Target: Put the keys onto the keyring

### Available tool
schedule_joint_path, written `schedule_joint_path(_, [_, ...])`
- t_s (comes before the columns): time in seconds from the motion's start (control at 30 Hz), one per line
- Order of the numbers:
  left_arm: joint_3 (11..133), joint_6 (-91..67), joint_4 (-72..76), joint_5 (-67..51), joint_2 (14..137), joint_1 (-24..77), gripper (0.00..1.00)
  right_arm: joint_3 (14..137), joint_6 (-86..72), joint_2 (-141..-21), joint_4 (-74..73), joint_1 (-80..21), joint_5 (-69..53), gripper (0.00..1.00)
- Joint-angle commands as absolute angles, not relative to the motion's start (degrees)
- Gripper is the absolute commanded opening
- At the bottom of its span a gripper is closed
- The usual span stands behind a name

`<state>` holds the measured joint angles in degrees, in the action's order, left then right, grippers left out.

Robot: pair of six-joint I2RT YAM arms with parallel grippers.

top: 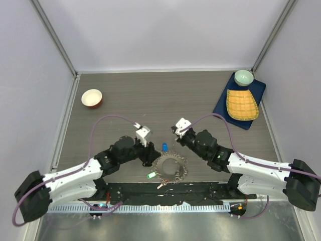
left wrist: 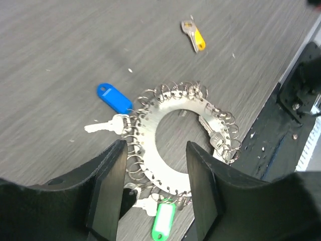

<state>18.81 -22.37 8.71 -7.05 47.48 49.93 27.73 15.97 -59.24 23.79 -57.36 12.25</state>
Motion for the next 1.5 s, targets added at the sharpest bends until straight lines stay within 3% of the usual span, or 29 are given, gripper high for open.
schedule_joint_path(0.0, [26.3, -22.8, 9.9, -0.7, 59.6, 55.7, 0.59, 26.9, 12.4, -57.2, 30.0, -57.2, 27.8, 0.01])
schedule_joint_path(0.33, [40.2, -22.3, -1.3, 4.0, 81.2, 62.7, 0.64, 24.0, 11.3, -55.2, 33.6, -56.5, 36.1, 0.01])
schedule_joint_path(0.63, [43.2, -23.0, -11.4, 8.6, 86.7, 61.2, 0.55, 23.8, 10.6, -56.7, 34.1, -55.9, 35.9, 0.01])
schedule_joint_path(0.83, [41.8, -21.6, -15.5, 13.5, 85.5, 55.6, 0.52, 24.3, 10.3, -57.6, 33.5, -55.0, 35.0, 0.01])
schedule_joint_path(1.07, [38.3, -20.5, -10.0, 10.7, 80.2, 44.3, 0.51, 25.0, 8.6, -58.4, 31.8, -53.7, 33.0, 0.01])
schedule_joint_path(1.3, [39.9, -16.4, -7.4, 14.2, 76.6, 41.0, 0.57, 27.4, 4.6, -59.3, 26.1, -53.3, 29.5, 0.01])
schedule_joint_path(1.47, [37.4, -15.9, -5.9, 16.3, 63.8, 41.0, 0.67, 31.2, -2.4, -56.7, 13.6, -53.3, 23.6, 0.01])
